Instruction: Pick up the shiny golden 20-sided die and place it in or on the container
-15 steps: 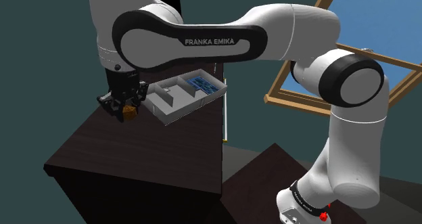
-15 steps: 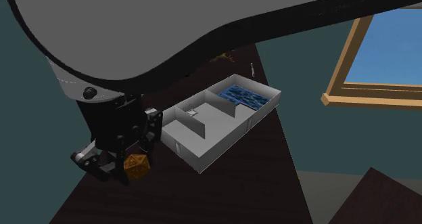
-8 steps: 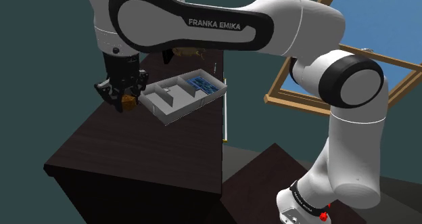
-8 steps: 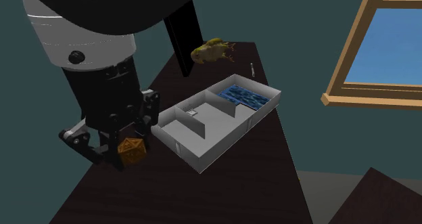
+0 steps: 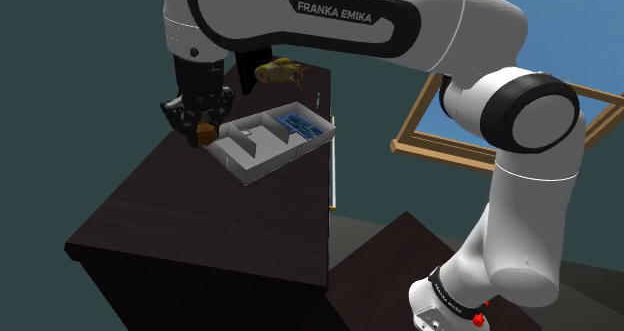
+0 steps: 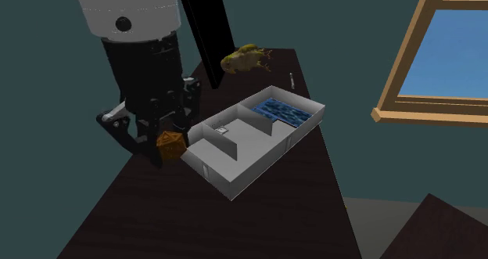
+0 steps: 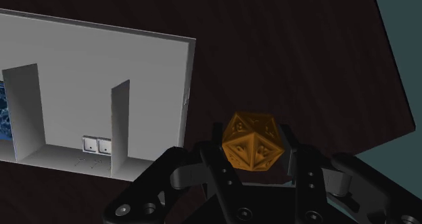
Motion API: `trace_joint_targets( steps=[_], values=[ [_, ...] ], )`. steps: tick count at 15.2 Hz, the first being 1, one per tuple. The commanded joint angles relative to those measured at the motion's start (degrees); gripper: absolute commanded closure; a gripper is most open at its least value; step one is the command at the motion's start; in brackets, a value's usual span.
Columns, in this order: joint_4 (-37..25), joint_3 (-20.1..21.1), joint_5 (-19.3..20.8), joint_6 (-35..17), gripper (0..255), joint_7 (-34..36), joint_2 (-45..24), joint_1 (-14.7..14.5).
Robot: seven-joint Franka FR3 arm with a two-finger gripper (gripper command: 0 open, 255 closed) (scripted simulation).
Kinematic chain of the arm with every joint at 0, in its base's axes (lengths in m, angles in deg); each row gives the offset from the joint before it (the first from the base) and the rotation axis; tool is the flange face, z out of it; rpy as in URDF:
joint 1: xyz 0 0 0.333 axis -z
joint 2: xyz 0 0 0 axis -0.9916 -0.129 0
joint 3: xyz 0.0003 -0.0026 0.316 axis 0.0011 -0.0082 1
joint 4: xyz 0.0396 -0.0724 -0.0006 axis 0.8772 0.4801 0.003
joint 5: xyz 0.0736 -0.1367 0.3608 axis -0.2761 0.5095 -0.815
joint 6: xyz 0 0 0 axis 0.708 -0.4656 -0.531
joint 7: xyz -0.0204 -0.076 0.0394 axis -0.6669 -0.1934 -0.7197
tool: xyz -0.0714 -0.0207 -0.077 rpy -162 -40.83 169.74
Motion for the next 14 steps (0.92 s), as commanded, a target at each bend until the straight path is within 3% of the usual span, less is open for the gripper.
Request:
trace_joint_targets(
  steps=[1, 7, 14],
  values=[
    [3.8, -0.2, -1.2, -1.3, 255, -2.4, 2.7, 2.8],
    [11.1, -1.9, -3.9, -3.7, 255, -10.1, 8.2, 9.7],
    [15.3, -4.6, -5.9, -4.9, 255, -19.3, 11.7, 16.5]
  ],
)
